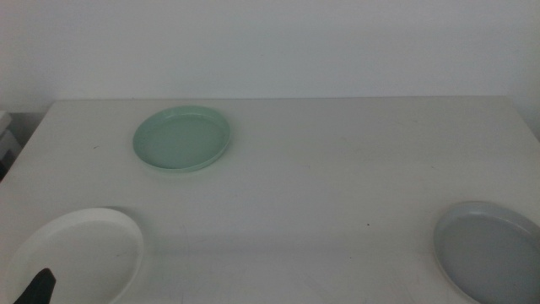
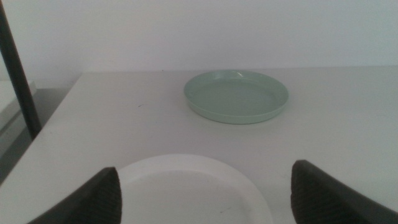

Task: Stack the three bowls on top of each other.

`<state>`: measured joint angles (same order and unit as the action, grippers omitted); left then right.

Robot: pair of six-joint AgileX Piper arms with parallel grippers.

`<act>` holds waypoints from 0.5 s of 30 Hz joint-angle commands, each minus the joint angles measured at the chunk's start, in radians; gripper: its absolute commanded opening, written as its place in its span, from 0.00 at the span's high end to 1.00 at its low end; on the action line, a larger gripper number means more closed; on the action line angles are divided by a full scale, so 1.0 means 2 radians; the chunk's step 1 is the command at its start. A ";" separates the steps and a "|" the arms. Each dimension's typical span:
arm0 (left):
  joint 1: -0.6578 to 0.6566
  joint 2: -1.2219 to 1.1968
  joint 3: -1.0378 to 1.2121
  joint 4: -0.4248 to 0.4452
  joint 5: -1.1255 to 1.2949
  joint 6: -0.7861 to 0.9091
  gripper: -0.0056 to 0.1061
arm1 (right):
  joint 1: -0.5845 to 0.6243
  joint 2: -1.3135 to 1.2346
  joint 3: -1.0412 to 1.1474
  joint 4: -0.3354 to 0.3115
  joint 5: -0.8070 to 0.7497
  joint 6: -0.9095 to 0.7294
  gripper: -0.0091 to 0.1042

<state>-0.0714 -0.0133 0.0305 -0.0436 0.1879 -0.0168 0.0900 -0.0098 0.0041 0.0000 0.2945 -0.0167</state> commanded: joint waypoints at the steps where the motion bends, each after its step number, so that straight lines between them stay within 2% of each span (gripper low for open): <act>1: 0.001 -0.007 -0.004 -0.016 -0.037 -0.008 0.01 | -0.003 -0.014 -0.014 -0.005 -0.039 -0.006 0.41; 7: 0.001 0.023 -0.078 -0.024 0.050 -0.024 0.01 | -0.003 -0.014 -0.014 -0.005 -0.039 -0.006 0.41; 15: 0.001 0.131 -0.236 -0.015 0.150 -0.030 0.01 | -0.003 -0.014 -0.014 -0.005 -0.039 -0.006 0.41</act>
<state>-0.0714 0.1934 -0.3618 -0.0754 0.5198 -0.0658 0.0900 -0.0098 0.0041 0.0000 0.2945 -0.0167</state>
